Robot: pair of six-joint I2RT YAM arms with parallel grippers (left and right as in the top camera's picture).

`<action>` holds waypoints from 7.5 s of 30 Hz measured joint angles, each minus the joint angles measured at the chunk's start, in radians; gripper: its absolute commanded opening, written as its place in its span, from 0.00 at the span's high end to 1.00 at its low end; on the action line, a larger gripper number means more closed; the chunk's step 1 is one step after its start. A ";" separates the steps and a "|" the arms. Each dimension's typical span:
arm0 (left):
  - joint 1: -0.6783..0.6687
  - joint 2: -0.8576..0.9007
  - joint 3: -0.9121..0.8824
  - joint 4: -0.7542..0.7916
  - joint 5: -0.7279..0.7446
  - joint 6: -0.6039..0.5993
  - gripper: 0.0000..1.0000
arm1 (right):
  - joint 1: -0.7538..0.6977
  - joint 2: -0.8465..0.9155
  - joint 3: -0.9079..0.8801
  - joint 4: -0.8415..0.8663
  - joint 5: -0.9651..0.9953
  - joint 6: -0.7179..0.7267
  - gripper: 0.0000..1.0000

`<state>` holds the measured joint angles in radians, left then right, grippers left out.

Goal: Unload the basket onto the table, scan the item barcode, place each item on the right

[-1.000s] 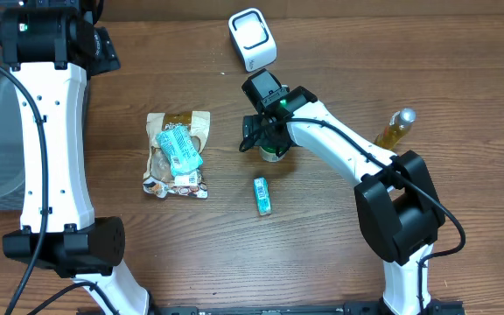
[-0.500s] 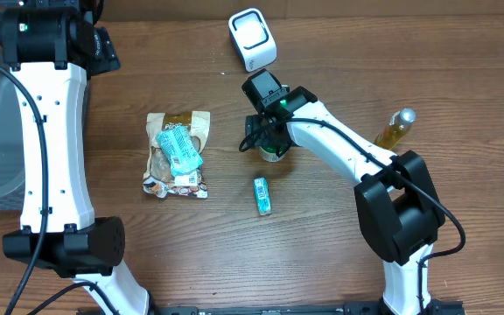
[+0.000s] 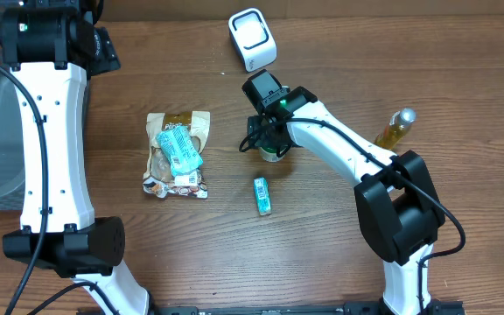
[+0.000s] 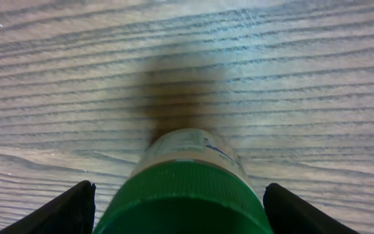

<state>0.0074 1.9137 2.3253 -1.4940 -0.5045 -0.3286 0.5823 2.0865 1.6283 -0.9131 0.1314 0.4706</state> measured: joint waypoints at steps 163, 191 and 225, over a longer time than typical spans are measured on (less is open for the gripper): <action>0.000 0.000 0.000 0.000 0.000 0.000 0.00 | -0.021 -0.013 0.199 -0.695 -0.659 -0.004 0.55; 0.000 0.000 0.000 0.000 0.000 0.000 0.01 | -0.021 -0.013 0.199 -0.718 -0.685 -0.004 0.74; 0.000 0.000 0.000 0.000 0.000 0.000 0.00 | -0.152 -0.013 0.199 -0.032 -0.503 -0.004 0.96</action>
<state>0.0071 1.9137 2.3253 -1.4937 -0.5045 -0.3283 0.4305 2.0735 1.8271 -0.9451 -0.3717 0.4667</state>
